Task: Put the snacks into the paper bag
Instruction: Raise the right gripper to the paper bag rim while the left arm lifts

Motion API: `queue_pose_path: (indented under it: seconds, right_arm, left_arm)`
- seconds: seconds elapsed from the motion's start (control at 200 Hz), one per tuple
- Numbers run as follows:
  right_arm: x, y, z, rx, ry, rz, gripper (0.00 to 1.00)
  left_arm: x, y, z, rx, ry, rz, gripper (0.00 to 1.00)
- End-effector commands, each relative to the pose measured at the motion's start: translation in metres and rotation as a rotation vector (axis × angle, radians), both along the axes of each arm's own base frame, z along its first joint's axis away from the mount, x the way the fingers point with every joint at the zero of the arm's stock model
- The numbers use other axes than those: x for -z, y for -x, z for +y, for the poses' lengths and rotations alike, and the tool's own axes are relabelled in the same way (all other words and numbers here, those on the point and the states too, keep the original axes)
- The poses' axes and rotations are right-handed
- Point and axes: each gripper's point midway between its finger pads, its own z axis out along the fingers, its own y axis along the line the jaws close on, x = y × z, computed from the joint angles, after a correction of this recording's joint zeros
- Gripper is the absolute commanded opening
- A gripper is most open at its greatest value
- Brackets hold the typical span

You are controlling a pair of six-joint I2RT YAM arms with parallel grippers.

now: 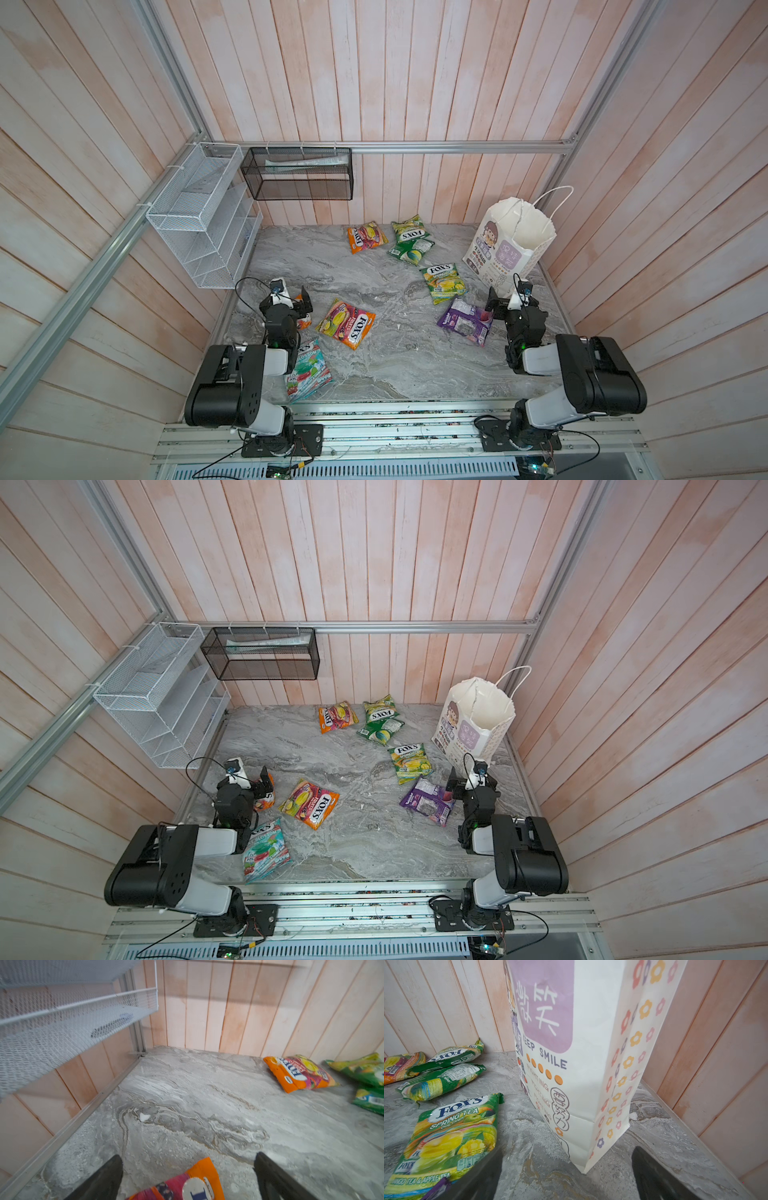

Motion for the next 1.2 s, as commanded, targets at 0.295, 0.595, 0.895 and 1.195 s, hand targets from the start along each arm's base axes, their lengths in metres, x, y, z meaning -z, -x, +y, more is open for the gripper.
queue_pose_path:
  seconds: [0.295,0.595,0.895,1.195]
  right_arm:
    - [-0.114,0.030,-0.048,0.334,-0.435,-0.081,0.98]
    - [-0.176,0.038,-0.064,0.456,-0.760,0.005,0.98]
    - [-0.174,-0.011,-0.075,0.587,-0.893,0.208,0.81]
    - [-0.153,-0.047,-0.075,0.631,-0.927,0.384,0.66]
  left_arm:
    - [-0.124,0.024,-0.014,-0.058,0.538,0.111,1.00]
    - [-0.166,0.045,-0.122,0.551,0.514,0.143,1.00]
    - [-0.143,0.057,-0.165,0.682,0.420,0.226,1.00]
    - [-0.148,0.065,-0.171,0.725,0.444,0.198,1.00]
